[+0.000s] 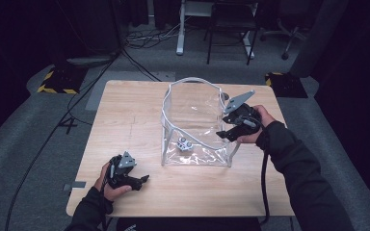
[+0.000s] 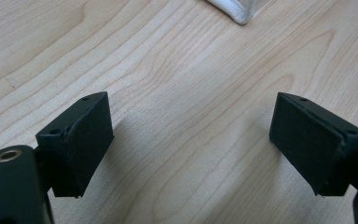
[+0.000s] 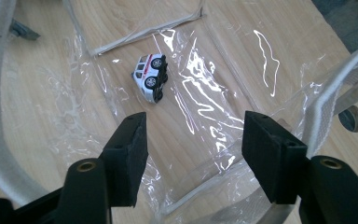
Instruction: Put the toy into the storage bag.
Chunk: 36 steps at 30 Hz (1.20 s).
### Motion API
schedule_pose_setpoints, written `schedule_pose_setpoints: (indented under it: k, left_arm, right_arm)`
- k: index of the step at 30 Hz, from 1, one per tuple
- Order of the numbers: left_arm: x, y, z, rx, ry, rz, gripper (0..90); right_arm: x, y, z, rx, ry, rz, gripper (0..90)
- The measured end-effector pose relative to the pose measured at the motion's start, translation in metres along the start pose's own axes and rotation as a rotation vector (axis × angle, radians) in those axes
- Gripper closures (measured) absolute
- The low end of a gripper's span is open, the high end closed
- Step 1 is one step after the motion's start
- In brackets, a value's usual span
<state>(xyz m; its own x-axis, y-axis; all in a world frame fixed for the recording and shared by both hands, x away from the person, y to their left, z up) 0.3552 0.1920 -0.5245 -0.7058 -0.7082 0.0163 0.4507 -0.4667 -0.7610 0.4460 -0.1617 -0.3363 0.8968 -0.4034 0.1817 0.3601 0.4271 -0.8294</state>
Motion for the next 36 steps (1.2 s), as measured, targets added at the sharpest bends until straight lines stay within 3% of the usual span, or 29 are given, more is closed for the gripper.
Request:
schedule_pose_setpoints:
  k: [16,31,36]
  left_arm:
    - [0.0,0.0,0.0,0.0,0.0,0.0,13.7]
    - [0.0,0.0,0.0,0.001,-0.001,0.0,13.6]
    - [0.0,0.0,0.0,0.0,0.0,0.0,13.7]
  right_arm:
    - [0.003,-0.003,0.004,0.065,0.022,-0.061,38.4]
    - [0.006,-0.008,0.008,0.174,0.069,-0.133,33.1]
    - [0.007,-0.011,0.009,0.207,0.061,-0.15,29.6]
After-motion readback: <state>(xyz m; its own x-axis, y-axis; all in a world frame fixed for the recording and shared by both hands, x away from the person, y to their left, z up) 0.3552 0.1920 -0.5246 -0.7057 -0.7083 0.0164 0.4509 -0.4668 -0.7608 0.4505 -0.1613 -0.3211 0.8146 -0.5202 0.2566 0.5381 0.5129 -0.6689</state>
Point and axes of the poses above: each handheld gripper's, and its own axes: y roughly forward along the jaws, z roughly out of its top, x roughly to its right, the point moved 3 cm from there along y, roughly forward along the jaws, and after that the axes turned 2 degrees about -x, right-handed, at the moved point
